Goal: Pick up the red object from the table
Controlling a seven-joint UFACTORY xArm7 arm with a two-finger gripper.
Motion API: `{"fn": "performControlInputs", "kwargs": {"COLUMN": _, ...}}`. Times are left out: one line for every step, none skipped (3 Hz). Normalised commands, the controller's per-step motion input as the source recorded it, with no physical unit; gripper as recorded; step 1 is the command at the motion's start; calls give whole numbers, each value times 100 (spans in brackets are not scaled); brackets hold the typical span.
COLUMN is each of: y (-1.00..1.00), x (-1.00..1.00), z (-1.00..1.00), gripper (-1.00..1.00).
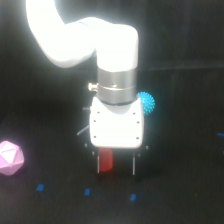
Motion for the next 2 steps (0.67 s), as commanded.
{"fn": "performControlInputs", "kwargs": {"y": -17, "x": 100, "z": -2, "gripper": -53}}
{"fn": "performControlInputs", "kwargs": {"y": -9, "x": -54, "z": -100, "gripper": 64}}
